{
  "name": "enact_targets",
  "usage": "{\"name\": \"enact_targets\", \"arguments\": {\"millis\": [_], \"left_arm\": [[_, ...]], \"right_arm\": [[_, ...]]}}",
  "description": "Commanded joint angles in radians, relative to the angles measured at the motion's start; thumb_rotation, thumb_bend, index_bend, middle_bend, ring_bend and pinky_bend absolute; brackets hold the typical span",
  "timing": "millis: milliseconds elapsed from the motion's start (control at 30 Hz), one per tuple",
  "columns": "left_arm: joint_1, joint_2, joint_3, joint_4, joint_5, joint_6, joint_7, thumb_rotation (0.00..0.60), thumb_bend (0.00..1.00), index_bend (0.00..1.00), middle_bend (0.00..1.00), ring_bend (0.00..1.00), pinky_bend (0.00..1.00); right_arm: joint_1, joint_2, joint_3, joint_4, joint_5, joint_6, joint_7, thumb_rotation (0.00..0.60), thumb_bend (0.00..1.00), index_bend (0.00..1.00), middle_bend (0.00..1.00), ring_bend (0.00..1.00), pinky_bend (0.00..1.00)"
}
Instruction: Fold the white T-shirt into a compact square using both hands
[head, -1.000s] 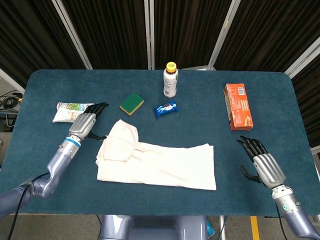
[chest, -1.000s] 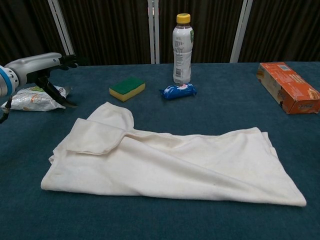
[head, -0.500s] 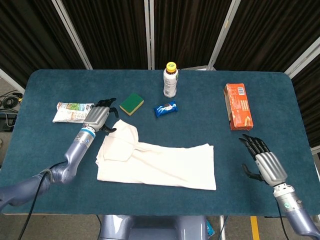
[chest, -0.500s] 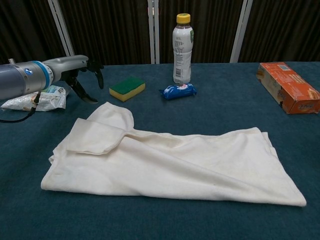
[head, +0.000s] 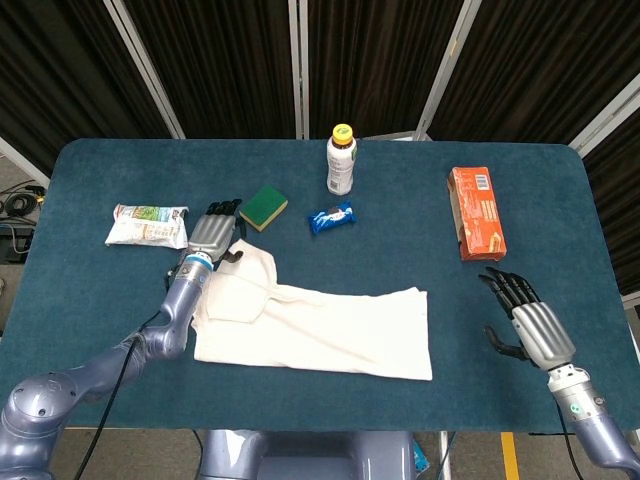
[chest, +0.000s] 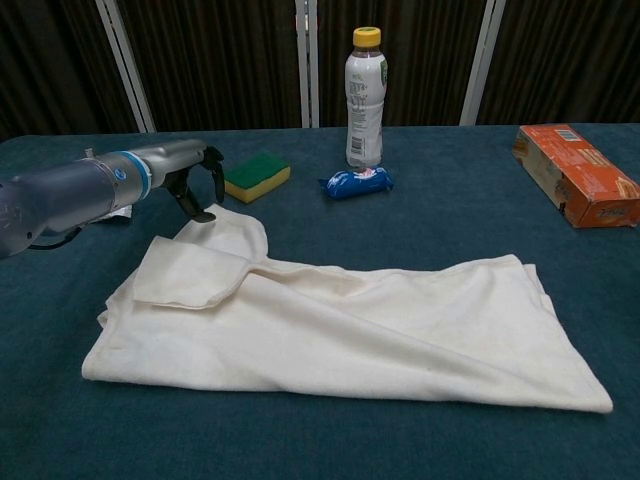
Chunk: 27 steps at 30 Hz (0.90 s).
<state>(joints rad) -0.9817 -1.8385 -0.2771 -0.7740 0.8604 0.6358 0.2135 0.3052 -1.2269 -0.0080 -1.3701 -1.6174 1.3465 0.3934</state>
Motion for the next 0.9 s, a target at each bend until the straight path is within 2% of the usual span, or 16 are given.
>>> {"name": "enact_targets", "arguments": {"millis": [33,367,567,900], "left_arm": [[-0.002,-0.012,0.0,0.018,0.001,-0.014,-0.003,0.6,0.35,0.46,0.0,0.0,0.0],[-0.001,-0.026,0.001,0.041,0.006,-0.057,-0.01,0.6,0.36,0.45,0.0,0.0,0.0],[0.007,-0.012,0.007,0.024,0.015,-0.061,-0.006,0.6,0.36,0.51,0.0,0.0,0.0],[0.025,0.009,0.012,-0.01,0.023,-0.049,-0.008,0.6,0.5,0.56,0.0,0.0,0.0]], "right_arm": [[-0.001,0.0,0.0,0.0,0.0,0.001,0.003,0.6,0.37,0.06,0.0,0.0,0.0],[-0.003,0.003,0.003,-0.001,0.0,0.005,0.008,0.6,0.37,0.07,0.0,0.0,0.0],[-0.005,0.005,0.006,-0.001,-0.001,0.01,0.013,0.6,0.37,0.07,0.0,0.0,0.0],[-0.006,0.005,0.005,-0.002,-0.006,0.013,0.012,0.6,0.37,0.07,0.0,0.0,0.0]]}}
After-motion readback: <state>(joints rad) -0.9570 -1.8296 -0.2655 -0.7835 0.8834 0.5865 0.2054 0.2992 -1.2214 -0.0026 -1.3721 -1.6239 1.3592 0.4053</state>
